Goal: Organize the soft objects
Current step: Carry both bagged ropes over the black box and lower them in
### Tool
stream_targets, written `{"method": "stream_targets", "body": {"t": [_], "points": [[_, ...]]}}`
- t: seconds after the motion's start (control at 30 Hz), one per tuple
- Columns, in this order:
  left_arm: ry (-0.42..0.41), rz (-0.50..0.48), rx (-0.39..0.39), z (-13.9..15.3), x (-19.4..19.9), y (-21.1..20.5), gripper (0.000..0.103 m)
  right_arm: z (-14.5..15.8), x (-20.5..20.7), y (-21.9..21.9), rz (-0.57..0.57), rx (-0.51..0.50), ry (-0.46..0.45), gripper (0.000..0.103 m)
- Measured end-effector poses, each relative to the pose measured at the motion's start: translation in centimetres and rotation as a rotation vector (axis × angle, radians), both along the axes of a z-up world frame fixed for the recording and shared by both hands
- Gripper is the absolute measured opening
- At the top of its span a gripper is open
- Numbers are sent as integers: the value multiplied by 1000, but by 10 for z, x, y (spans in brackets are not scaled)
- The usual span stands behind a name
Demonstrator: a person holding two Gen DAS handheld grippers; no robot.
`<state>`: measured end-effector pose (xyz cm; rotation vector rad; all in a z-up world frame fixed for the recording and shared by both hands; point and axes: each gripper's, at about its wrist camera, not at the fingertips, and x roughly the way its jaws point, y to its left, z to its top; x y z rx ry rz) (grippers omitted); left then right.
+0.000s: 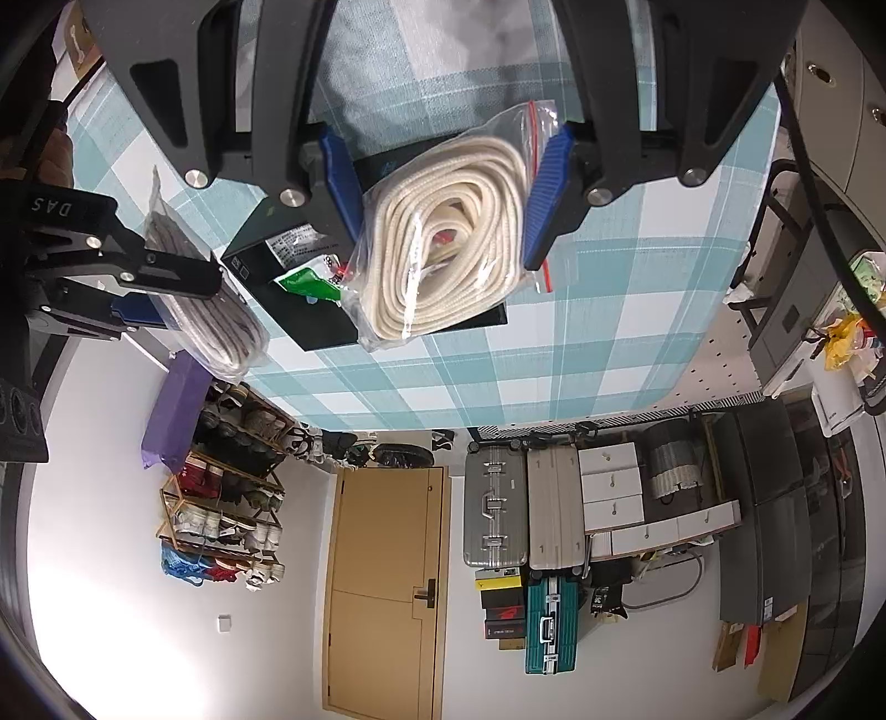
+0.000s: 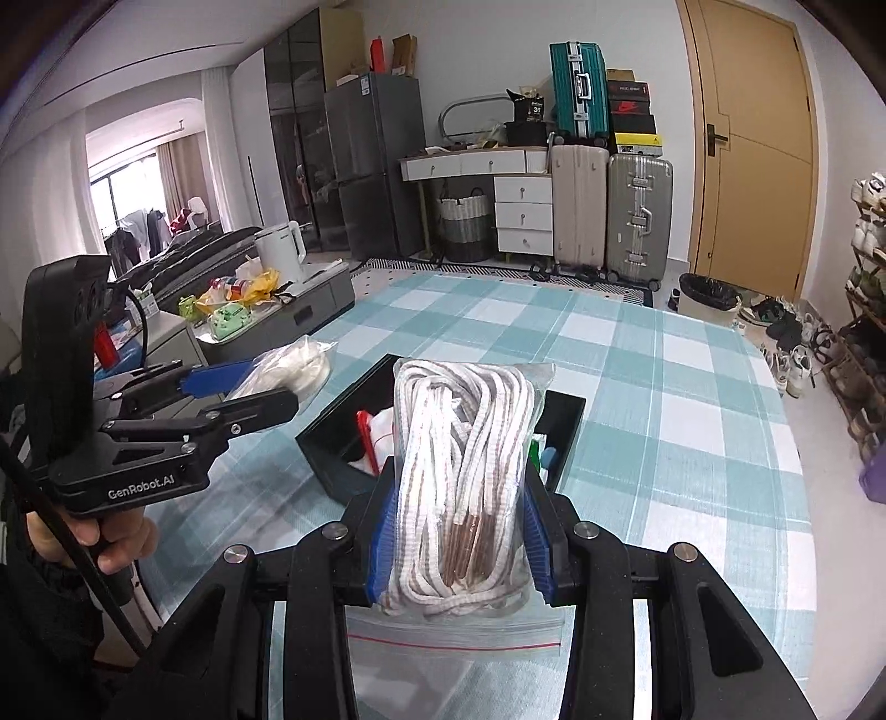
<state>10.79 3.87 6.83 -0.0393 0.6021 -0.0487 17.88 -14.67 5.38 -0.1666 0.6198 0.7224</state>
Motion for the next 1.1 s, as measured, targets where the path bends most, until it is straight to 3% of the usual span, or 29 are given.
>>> {"method": "stream_targets", "body": {"t": [0.67, 1.1], "points": [[30, -27, -1, -9, 51, -7, 53, -14, 54, 28, -23, 8, 24, 39], [72, -35, 11, -30, 75, -13, 53, -32, 79, 45, -35, -57, 21, 39]]}}
